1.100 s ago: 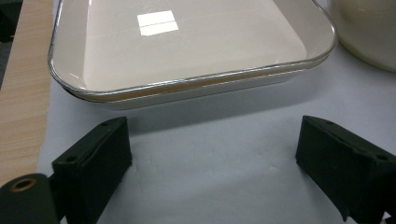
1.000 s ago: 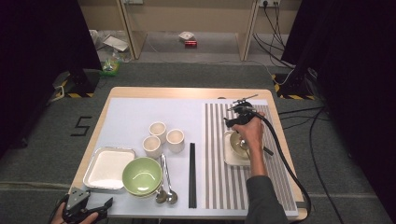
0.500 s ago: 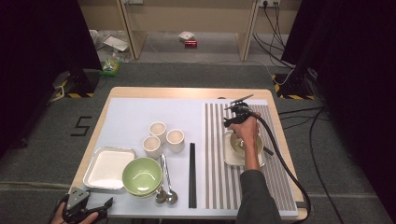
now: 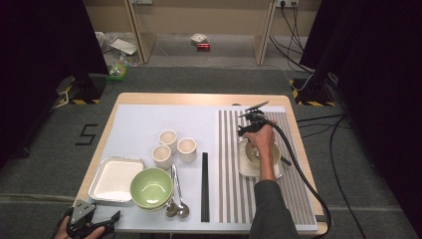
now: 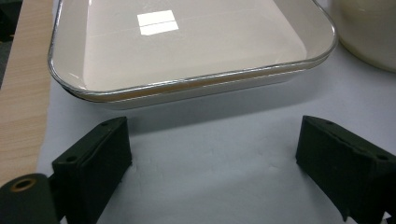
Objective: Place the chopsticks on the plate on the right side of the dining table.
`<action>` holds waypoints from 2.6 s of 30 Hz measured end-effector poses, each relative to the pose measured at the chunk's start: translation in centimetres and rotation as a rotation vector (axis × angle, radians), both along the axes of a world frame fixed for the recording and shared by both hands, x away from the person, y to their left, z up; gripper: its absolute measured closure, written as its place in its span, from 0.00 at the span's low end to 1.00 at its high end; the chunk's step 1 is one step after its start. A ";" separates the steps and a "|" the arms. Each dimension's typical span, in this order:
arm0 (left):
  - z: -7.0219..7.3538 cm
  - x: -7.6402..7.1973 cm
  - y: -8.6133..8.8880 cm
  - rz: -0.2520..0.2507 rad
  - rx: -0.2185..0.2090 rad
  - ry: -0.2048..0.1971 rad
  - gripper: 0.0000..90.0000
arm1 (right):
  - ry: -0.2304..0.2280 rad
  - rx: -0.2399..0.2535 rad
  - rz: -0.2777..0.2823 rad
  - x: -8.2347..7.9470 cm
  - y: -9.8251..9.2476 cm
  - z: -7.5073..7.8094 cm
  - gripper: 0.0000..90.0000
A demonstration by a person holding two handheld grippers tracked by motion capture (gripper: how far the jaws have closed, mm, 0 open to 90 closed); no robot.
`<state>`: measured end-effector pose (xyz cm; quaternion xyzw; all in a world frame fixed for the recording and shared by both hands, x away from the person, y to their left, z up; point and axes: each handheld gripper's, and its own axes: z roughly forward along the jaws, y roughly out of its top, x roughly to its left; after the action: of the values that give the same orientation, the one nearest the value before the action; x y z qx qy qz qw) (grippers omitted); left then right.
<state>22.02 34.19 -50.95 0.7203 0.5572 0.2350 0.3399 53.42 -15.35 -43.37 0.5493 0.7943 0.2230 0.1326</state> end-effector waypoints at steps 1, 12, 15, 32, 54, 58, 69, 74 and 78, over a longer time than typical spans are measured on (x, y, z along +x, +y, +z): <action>0.0 0.0 0.0 0.000 0.000 0.000 0.10 | 0.002 0.000 -0.003 0.0 0.0 -0.1 0.40; 0.0 0.0 0.0 0.000 0.000 0.001 0.10 | 0.016 0.003 -0.010 0.4 0.1 -0.5 0.40; 0.0 0.0 0.0 -0.001 0.000 0.000 0.10 | 0.022 0.003 -0.007 0.4 0.3 -0.7 0.39; 0.0 0.0 0.0 -0.001 0.000 0.001 0.10 | 0.060 0.004 0.017 0.1 0.8 -0.8 0.40; 0.0 0.0 0.0 -0.001 -0.001 0.000 0.10 | 0.083 0.007 -0.042 0.5 0.4 -0.7 0.34; 0.0 0.0 0.0 -0.001 0.000 -0.001 0.10 | 0.086 0.011 -0.042 0.3 0.4 -0.4 0.36; 0.0 0.0 0.0 -0.001 0.001 -0.002 0.10 | 0.080 0.019 -0.036 0.0 0.4 0.1 0.35; -0.1 0.0 -0.1 0.007 0.001 -0.015 0.10 | 0.092 -0.001 -0.040 0.3 0.4 -0.3 0.34; -0.1 0.0 -0.1 0.008 0.001 -0.018 0.10 | 0.097 -0.003 -0.040 0.3 0.5 -0.5 0.34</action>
<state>22.00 34.13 -51.09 0.7160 0.5569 0.2430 0.3437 53.77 -14.83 -43.85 0.5752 0.7890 0.1919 0.0992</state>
